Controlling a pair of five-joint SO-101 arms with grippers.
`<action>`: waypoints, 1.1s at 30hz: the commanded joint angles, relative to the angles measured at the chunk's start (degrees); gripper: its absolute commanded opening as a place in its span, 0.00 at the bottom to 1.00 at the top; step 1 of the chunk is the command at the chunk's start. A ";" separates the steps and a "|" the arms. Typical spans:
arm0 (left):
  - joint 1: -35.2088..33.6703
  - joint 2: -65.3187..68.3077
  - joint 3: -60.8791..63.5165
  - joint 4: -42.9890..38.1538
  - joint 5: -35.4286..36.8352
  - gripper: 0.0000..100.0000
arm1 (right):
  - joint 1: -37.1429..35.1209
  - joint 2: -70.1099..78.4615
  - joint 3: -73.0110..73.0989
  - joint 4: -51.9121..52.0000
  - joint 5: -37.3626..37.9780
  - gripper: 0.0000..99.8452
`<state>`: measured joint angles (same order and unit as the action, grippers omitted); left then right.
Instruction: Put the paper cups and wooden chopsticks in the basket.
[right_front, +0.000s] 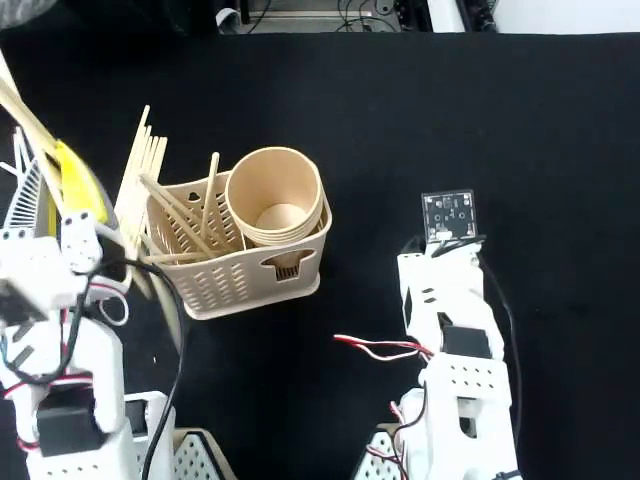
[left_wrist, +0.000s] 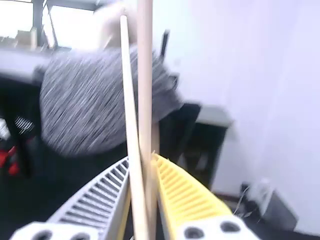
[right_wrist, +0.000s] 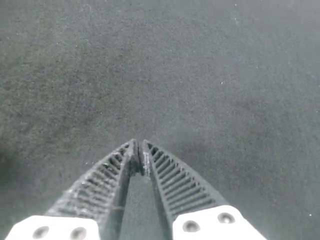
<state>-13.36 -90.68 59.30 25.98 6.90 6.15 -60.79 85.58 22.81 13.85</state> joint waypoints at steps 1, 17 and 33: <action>2.77 -0.44 -1.36 -2.29 0.70 0.03 | -0.70 0.22 -0.31 -0.79 0.62 0.01; 11.82 -0.44 -5.14 -1.93 0.88 0.03 | -0.70 0.22 -0.31 -0.79 0.62 0.01; 16.40 -0.35 5.14 -1.85 0.88 0.03 | -0.70 0.22 -0.31 -0.79 0.62 0.01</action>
<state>2.37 -91.03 64.57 24.92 7.25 6.15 -60.79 85.58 22.81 13.85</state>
